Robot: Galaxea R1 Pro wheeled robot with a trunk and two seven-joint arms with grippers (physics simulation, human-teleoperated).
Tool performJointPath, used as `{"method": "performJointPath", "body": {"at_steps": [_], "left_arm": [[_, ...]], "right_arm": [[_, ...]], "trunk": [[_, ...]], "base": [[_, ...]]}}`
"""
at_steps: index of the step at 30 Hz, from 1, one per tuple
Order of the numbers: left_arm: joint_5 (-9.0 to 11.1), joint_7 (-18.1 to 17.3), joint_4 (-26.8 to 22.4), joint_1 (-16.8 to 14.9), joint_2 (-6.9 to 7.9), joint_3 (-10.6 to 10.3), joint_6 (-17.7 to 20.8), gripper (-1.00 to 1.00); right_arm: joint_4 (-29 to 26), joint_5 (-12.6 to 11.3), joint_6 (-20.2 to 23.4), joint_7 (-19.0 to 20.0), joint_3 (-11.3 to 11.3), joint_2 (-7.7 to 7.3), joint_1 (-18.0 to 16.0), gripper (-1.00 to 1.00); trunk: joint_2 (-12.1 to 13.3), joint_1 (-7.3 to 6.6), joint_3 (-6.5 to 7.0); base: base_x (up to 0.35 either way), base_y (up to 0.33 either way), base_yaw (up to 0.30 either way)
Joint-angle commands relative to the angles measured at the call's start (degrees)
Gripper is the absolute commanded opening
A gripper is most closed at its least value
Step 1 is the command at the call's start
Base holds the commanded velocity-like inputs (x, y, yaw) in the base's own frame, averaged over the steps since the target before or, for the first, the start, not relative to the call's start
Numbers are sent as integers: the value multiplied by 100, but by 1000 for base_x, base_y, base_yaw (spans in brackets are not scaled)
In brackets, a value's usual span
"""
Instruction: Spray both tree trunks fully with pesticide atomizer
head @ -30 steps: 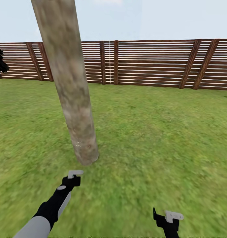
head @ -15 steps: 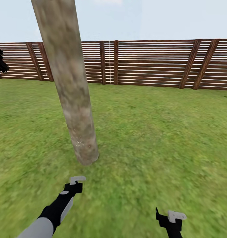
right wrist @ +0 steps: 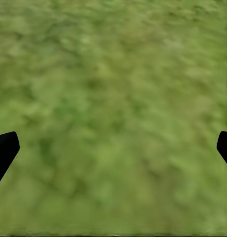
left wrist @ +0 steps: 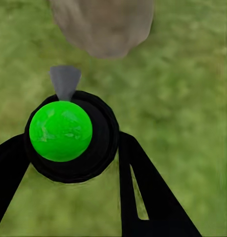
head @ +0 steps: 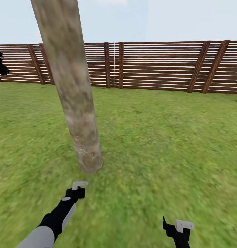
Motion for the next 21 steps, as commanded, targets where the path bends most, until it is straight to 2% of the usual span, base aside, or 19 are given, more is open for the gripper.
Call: {"method": "performJointPath", "body": {"at_steps": [1,6,8,10,11,13,15,17,19,21], "left_arm": [[5,-1,-160,1,-24,-2,27,-100],[11,64,-823,-6,-116,-14,140,-100],[17,69,-1164,-7,-147,-15,563,-100],[12,71,-1800,-3,-210,-15,1165,-100],[7,71,-1935,1,-208,-15,1318,-100],[2,66,-2056,7,-145,12,1468,-100],[35,38,-2087,28,97,84,1514,-100],[57,24,-2091,38,222,104,1516,-100],[70,12,-2092,64,254,100,1498,-100],[56,16,-2096,70,207,55,1482,-100]], "right_arm": [[0,0,2,0,0,0,0,100],[0,0,4,-2,1,0,-1,100],[9,0,1,-4,0,-2,-1,100],[32,0,0,-4,0,0,2,100],[34,0,-1,-2,0,0,2,100],[35,-5,-1,-5,0,0,-1,100],[35,-8,-1,-6,0,0,-1,100],[32,-9,-1,-6,0,0,0,100],[32,-9,-1,-6,0,0,-2,100],[34,-9,-1,-9,0,0,1,100]], "trunk": [[0,0,0],[0,0,0],[0,0,0],[0,0,0],[0,0,0],[0,0,0],[0,0,0],[0,0,0],[0,0,0],[0,0,0]], "base": [[-264,0,0],[-61,0,0],[-3,0,0],[0,0,0],[0,0,0],[0,0,0],[0,0,0],[0,0,-9],[0,0,-194],[0,0,-282]]}}
